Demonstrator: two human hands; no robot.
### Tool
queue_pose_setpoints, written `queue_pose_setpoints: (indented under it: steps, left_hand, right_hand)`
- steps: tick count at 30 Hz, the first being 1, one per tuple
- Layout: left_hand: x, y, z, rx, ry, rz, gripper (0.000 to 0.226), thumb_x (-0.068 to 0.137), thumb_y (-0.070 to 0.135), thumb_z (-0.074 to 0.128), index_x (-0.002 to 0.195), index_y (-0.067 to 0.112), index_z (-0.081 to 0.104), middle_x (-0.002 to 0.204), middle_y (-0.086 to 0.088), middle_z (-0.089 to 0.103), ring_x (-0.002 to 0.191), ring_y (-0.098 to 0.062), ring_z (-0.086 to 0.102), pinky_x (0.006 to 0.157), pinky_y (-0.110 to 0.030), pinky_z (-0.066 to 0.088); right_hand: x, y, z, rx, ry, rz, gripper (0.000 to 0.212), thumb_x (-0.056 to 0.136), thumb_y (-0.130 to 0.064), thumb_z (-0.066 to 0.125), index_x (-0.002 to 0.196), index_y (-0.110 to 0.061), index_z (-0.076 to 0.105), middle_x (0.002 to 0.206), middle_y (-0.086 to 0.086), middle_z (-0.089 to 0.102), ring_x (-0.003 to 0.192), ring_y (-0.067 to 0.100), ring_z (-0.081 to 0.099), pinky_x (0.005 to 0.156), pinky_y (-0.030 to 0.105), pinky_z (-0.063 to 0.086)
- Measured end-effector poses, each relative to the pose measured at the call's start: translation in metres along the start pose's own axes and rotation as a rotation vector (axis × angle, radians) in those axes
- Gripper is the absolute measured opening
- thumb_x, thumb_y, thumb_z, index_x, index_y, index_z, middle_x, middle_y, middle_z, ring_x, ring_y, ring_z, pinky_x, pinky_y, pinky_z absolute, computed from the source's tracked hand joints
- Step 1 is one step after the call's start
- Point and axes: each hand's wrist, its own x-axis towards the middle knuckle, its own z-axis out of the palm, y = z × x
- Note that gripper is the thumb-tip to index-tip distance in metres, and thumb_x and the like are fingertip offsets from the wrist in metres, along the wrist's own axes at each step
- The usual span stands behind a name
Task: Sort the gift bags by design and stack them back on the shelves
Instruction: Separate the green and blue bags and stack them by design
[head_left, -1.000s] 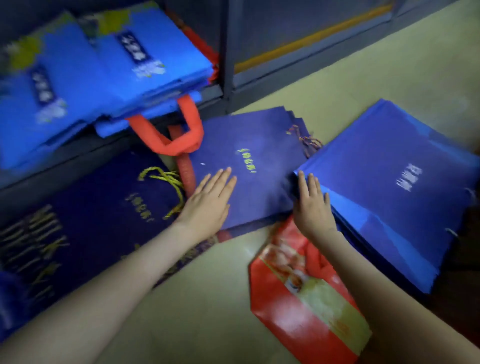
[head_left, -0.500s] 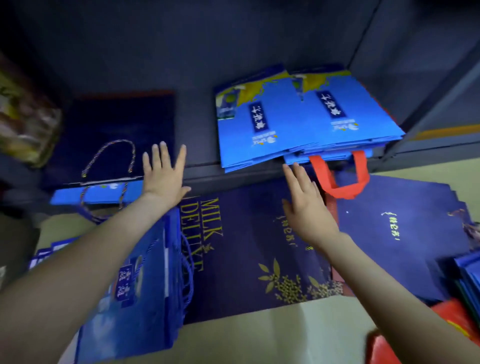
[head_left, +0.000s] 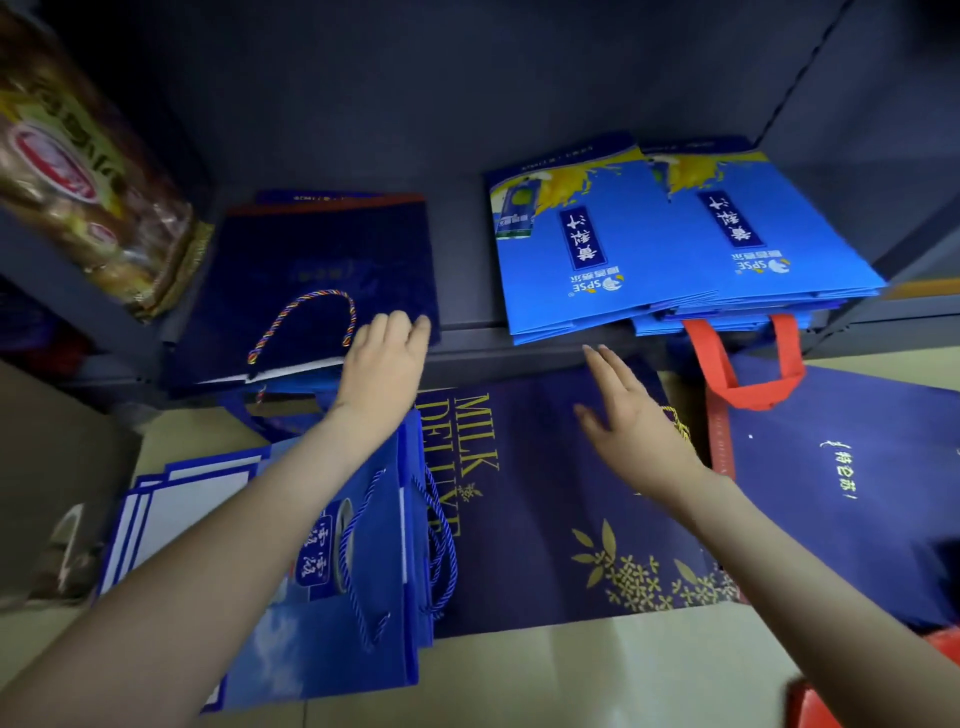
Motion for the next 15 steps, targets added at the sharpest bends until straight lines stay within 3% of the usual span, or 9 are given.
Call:
queue_pose_setpoints:
  steps: [1, 3, 6, 8, 10, 12, 15]
  left_hand:
    - [-0.003, 0.005, -0.006, -0.084, 0.097, 0.012, 0.053, 0.058, -0.015, 0.075, 0.109, -0.006, 0.065, 0.087, -0.022, 0.061, 0.079, -0.039, 0.062, 0.069, -0.041, 0.054]
    - [-0.012, 0.020, -0.025, -0.219, 0.212, 0.060, 0.041, 0.069, -0.016, 0.064, 0.109, -0.005, 0.065, 0.107, -0.027, 0.063, 0.100, -0.045, 0.062, 0.087, -0.051, 0.050]
    - [-0.035, 0.047, -0.063, -0.306, 0.324, 0.182, 0.037, 0.089, -0.005, 0.038, 0.111, 0.000, 0.068, 0.121, -0.023, 0.062, 0.108, -0.036, 0.063, 0.098, -0.041, 0.045]
    - [-0.052, 0.064, -0.083, -0.343, 0.376, 0.277, 0.041, 0.095, -0.001, 0.031, 0.114, 0.001, 0.067, 0.121, -0.018, 0.063, 0.109, -0.029, 0.064, 0.099, -0.037, 0.045]
    - [-0.068, 0.082, -0.098, -0.357, 0.404, 0.393, 0.034, 0.096, 0.004, 0.039, 0.117, 0.000, 0.066, 0.121, -0.016, 0.064, 0.111, -0.026, 0.063, 0.094, -0.037, 0.050]
    - [-0.076, 0.098, -0.108, -0.428, 0.327, 0.485, 0.034, 0.098, 0.021, 0.047, 0.120, 0.001, 0.064, 0.122, -0.014, 0.064, 0.114, -0.023, 0.062, 0.089, -0.035, 0.053]
    - [-0.078, 0.105, -0.113, -0.620, 0.093, 0.566, 0.057, 0.092, 0.043, 0.044, 0.132, 0.004, 0.054, 0.137, -0.011, 0.053, 0.127, -0.021, 0.051, 0.102, -0.037, 0.044]
  right_hand:
    - [0.000, -0.010, -0.002, 0.082, -0.002, 0.031, 0.062, 0.098, -0.022, 0.052, 0.151, -0.017, 0.021, 0.158, 0.002, 0.020, 0.144, 0.017, 0.020, 0.111, 0.020, 0.017]
    - [-0.001, -0.031, -0.006, 0.379, -0.048, 0.141, 0.062, 0.096, -0.032, 0.054, 0.151, -0.023, 0.025, 0.151, -0.002, 0.035, 0.139, 0.013, 0.032, 0.110, 0.023, 0.025]
    - [0.000, -0.056, -0.011, 1.096, -0.129, 0.313, 0.071, 0.092, -0.036, 0.059, 0.151, -0.025, 0.022, 0.138, -0.005, 0.049, 0.125, 0.017, 0.049, 0.100, 0.038, 0.045]
    - [0.004, -0.063, -0.016, 1.318, -0.145, 0.336, 0.083, 0.087, -0.036, 0.066, 0.152, -0.024, 0.017, 0.145, 0.001, 0.044, 0.124, 0.021, 0.049, 0.093, 0.043, 0.049]
    - [0.002, -0.064, -0.023, 1.343, -0.073, 0.298, 0.071, 0.091, -0.016, 0.062, 0.149, -0.022, 0.022, 0.139, 0.006, 0.051, 0.113, 0.022, 0.060, 0.084, 0.039, 0.055]
    - [-0.009, -0.057, -0.028, 1.263, 0.014, 0.250, 0.065, 0.092, 0.010, 0.047, 0.145, -0.023, 0.028, 0.129, 0.010, 0.059, 0.099, 0.021, 0.067, 0.074, 0.033, 0.057]
    - [-0.037, -0.035, -0.045, 1.174, 0.013, 0.165, 0.076, 0.089, 0.018, 0.040, 0.147, -0.029, 0.027, 0.133, 0.002, 0.057, 0.111, 0.021, 0.062, 0.078, 0.031, 0.056]
